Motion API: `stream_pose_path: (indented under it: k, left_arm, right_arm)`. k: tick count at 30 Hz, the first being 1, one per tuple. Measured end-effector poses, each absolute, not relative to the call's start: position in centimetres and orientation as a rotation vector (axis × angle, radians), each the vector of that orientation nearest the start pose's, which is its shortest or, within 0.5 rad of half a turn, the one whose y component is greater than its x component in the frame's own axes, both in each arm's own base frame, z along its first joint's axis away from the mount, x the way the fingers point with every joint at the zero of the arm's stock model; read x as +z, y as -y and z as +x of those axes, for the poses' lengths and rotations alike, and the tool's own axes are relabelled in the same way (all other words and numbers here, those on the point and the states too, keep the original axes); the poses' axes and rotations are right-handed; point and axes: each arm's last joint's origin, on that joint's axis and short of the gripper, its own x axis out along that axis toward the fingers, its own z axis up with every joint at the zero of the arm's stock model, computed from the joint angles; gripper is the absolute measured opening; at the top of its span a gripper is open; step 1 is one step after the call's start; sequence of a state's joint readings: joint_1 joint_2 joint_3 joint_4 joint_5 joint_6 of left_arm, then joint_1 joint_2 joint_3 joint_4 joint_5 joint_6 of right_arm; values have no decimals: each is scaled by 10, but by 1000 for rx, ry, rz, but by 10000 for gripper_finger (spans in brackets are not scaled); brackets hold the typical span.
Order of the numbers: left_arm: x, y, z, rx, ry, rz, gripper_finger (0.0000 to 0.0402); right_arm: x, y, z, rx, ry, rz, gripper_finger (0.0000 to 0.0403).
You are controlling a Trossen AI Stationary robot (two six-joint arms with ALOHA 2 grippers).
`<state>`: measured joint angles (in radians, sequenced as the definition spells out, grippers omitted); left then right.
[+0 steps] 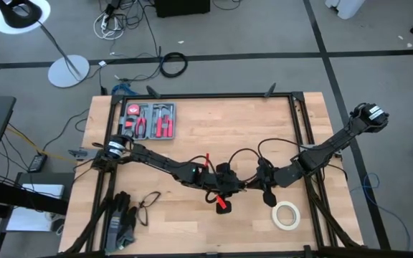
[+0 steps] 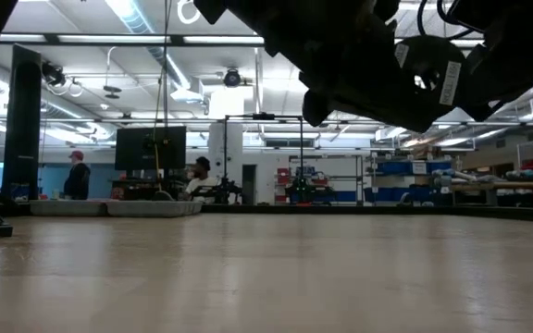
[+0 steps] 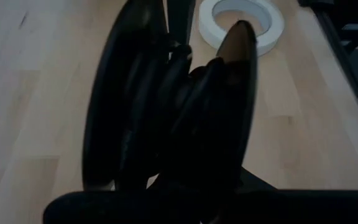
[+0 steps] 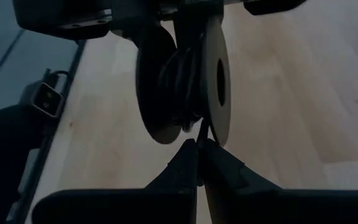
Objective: Coil cords
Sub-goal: Coil the black wire onto the spool
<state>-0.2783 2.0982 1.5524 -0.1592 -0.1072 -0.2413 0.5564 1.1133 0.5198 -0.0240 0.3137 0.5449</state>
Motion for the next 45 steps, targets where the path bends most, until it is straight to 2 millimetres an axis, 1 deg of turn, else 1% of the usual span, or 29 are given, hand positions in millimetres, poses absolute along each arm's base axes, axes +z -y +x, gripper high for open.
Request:
stream_pose_path:
  k: [4,7,10,13,17,19,23,30,34,36,39,40,43,45]
  left_arm:
    - [192,128,449,-55,-700,-65,0]
    - [196,129,449,-57,-678,-40,0]
    - [197,126,450,-57,-670,-38,0]
    - [199,122,451,-59,-665,-43,0]
    - [207,121,454,-60,-654,-22,0]
    - [210,121,455,-60,-661,-14,0]
    - [208,117,454,-45,-690,-15,0]
    - [199,115,452,-27,-699,-37,0]
    - [187,116,455,-29,-715,-59,0]
    - [182,117,456,-38,-730,-71,0]
    - [166,118,456,-41,-783,-80,0]
    - [164,118,454,-39,-802,-80,0]
    - [167,119,457,-33,-774,-106,0]
    - [163,118,456,-31,-795,-107,0]
  right_arm:
    - [198,-107,188,80,-622,267,11]
    - [199,-106,188,92,-620,275,11]
    - [201,-106,188,111,-611,263,11]
    - [206,-105,189,118,-594,240,11]
    - [214,-101,191,108,-586,212,11]
    - [214,-99,191,102,-584,202,11]
    - [208,-96,191,80,-589,185,11]
    - [191,-91,186,34,-600,213,11]
    - [185,-91,185,50,-587,223,18]
    - [184,-92,185,55,-590,226,27]
    - [185,-94,187,73,-591,256,46]
    - [183,-94,187,80,-610,259,53]
    - [178,-97,187,96,-648,289,73]
    - [173,-98,188,86,-679,292,83]
